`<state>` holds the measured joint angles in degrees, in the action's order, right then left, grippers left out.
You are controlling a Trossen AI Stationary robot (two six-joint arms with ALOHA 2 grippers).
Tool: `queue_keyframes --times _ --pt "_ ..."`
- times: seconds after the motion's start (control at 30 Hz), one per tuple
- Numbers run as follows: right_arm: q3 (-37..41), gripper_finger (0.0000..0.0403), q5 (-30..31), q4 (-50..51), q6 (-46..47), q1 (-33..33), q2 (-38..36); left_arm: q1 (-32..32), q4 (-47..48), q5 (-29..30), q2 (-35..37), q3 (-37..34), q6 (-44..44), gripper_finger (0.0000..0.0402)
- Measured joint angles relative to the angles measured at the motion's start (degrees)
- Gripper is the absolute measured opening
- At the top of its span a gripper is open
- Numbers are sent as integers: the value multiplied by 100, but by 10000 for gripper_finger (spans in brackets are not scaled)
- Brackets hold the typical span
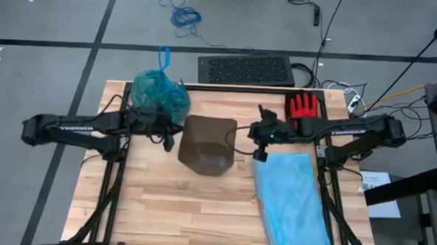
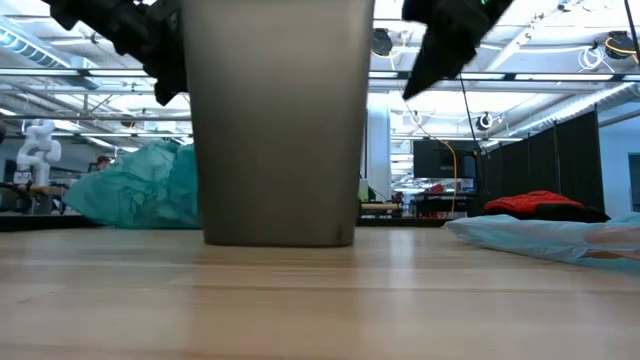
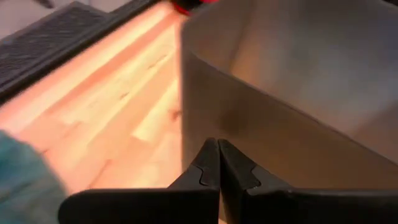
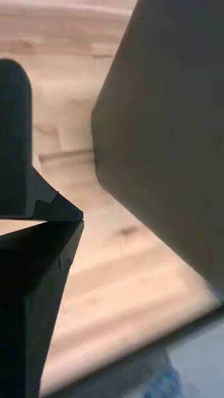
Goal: Place trash/remove bag and relplace
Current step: Insert the blue trash bag into the trash bin
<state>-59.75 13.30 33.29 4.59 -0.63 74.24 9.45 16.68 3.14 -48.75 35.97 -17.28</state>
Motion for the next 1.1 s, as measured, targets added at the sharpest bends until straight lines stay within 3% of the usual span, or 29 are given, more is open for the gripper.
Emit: queue_keyframes --times 0.23,0.47,0.63,0.8,1.1 --pt "527 0 -186 443 1104 581 -237 -674 -735 135 -744 -3 -35 0" --pt "529 0 -757 707 2575 1707 -345 -1271 -1302 1731 -1383 -4 86 0" --pt "529 9 -663 555 3938 2182 -227 -1528 -1356 2309 -1634 -7 -444 0" --pt "529 62 -123 724 4420 2442 173 -1824 -1350 2739 -1801 -7 -795 0" --pt "529 217 -96 810 5039 2385 1325 -2202 -1319 3189 -1834 -7 -946 0"
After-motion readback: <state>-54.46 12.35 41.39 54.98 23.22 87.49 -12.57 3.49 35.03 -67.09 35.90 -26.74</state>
